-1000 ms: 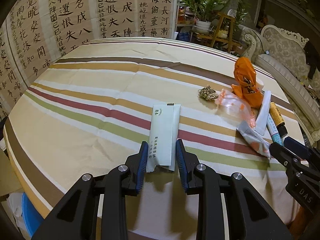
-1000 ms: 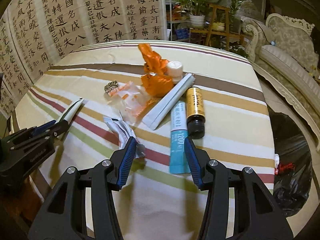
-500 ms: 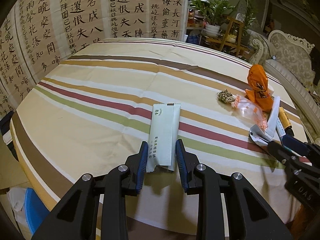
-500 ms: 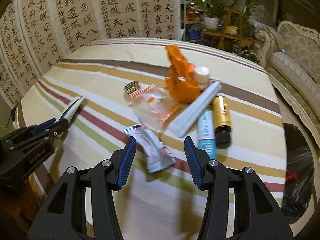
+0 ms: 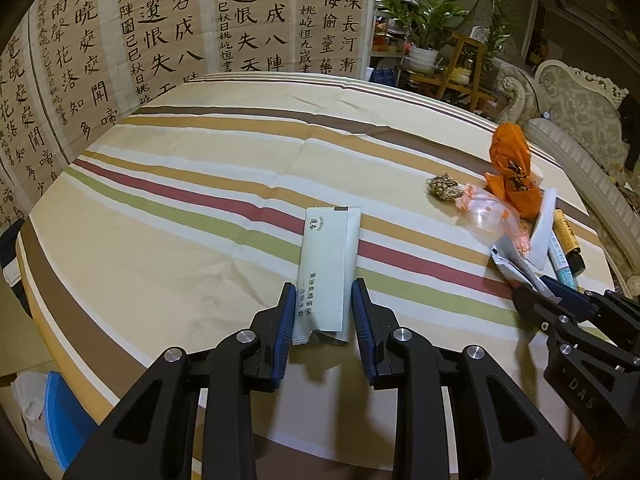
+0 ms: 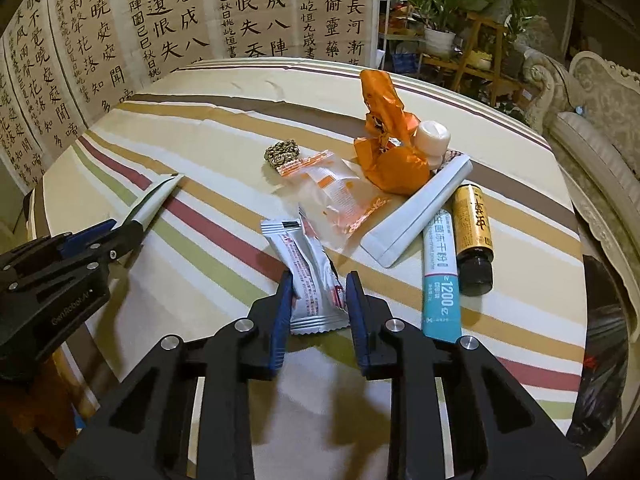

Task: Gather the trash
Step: 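Carry the white packet and snack wrapper over the black bin and open both tools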

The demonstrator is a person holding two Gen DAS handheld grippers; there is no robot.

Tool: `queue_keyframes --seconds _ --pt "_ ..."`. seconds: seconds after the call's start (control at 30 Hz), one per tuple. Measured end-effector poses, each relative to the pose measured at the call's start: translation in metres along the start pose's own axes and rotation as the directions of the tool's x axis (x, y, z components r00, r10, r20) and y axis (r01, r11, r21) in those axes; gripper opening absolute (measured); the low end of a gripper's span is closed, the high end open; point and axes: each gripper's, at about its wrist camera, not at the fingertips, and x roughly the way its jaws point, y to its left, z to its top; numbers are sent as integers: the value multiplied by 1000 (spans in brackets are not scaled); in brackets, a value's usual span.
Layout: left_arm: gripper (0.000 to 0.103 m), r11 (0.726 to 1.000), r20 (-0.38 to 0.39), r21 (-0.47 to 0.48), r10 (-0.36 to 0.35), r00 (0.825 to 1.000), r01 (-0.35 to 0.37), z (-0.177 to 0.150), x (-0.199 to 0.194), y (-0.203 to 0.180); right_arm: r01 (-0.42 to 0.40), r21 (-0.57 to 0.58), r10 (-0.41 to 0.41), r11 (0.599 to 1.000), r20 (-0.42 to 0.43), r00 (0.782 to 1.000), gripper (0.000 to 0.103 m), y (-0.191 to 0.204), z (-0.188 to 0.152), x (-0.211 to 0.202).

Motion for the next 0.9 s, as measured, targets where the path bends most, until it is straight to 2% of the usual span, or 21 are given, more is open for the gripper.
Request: queue_keyframes --seconds 0.37,0.63,0.9 --pt "30 999 27 38 -40 999 39 -5 -14 -27 11 67 -15 998 61 998 26 -24 -13 -30" --pt "30 991 46 94 -95 994 90 -8 -24 -66 76 170 -94 983 100 990 26 -68 -30 -55" --pt "30 973 57 174 -162 985 150 -12 -35 -118 162 293 -203 942 114 972 26 -129 -55 -80"
